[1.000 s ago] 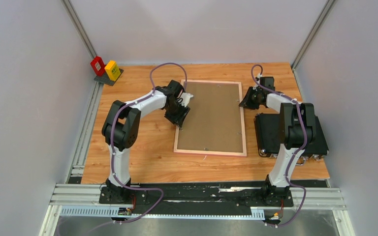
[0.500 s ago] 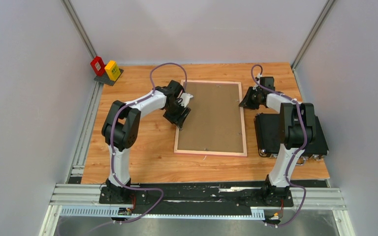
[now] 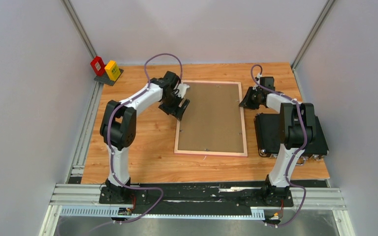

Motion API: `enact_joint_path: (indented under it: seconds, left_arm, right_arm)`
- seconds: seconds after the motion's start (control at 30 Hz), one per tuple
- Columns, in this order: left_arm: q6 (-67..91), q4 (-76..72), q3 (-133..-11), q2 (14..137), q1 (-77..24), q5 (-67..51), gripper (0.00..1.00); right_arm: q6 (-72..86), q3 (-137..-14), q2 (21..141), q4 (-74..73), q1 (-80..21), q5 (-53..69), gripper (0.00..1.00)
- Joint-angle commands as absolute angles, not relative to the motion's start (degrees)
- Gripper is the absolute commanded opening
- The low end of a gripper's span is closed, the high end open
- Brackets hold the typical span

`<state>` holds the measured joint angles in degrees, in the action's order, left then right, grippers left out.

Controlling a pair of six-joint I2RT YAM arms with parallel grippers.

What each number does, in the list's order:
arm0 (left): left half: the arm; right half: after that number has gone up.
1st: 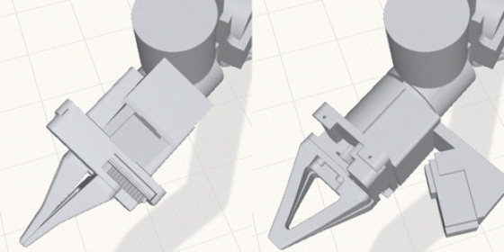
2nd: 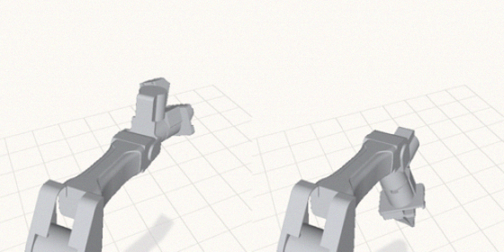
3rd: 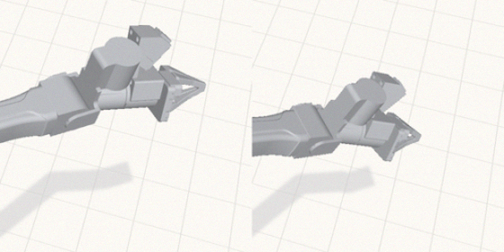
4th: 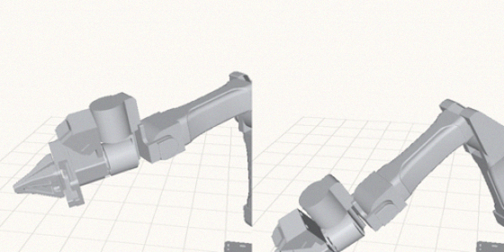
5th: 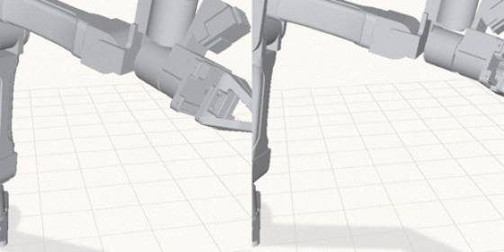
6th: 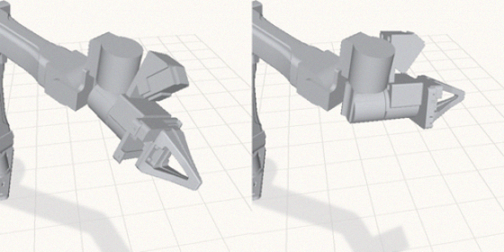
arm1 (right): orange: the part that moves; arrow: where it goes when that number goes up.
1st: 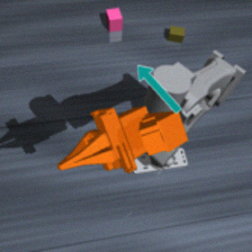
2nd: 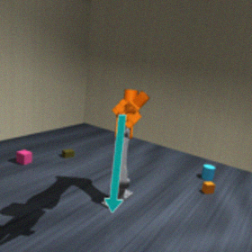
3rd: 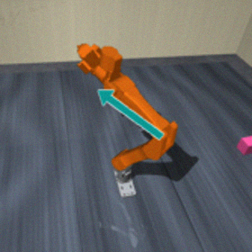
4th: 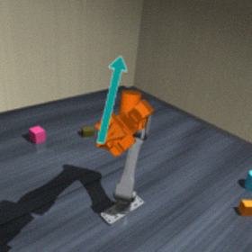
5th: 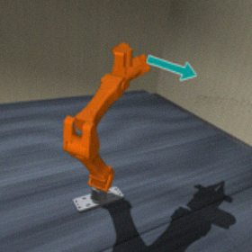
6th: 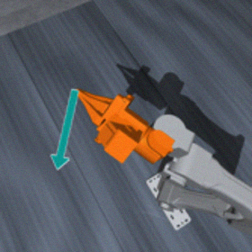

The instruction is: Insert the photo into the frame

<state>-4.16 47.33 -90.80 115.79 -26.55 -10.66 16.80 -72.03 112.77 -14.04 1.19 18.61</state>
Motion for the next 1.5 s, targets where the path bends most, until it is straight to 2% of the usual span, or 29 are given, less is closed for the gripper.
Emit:
enact_joint_path:
  seconds: [0.0, 0.23, 0.33, 0.47, 1.47]
  left_arm:
    - [-2.9, 48.9, -94.9, 111.8, -23.9, -13.4, 0.85]
    - [-6.4, 49.4, -91.7, 110.8, -24.3, -19.8, 0.87]
    - [-8.1, 48.7, -88.9, 109.3, -25.3, -19.8, 0.92]
    - [-9.4, 47.5, -85.8, 107.9, -27.4, -17.9, 0.93]
    - [-7.5, 41.9, -81.3, 111.7, -31.3, -12.3, 0.7]
  right_arm:
    - [16.2, -71.6, 111.3, -14.6, 1.6, 17.2, 0.0]
    - [16.1, -71.8, 111.9, -14.7, 1.6, 17.8, 0.0]
    - [16.0, -72.0, 112.0, -14.7, 1.6, 17.9, 0.0]
    - [16.0, -72.0, 112.0, -14.8, 1.6, 18.0, 0.0]
    - [16.0, -71.6, 112.0, -14.9, 1.6, 18.6, 0.0]
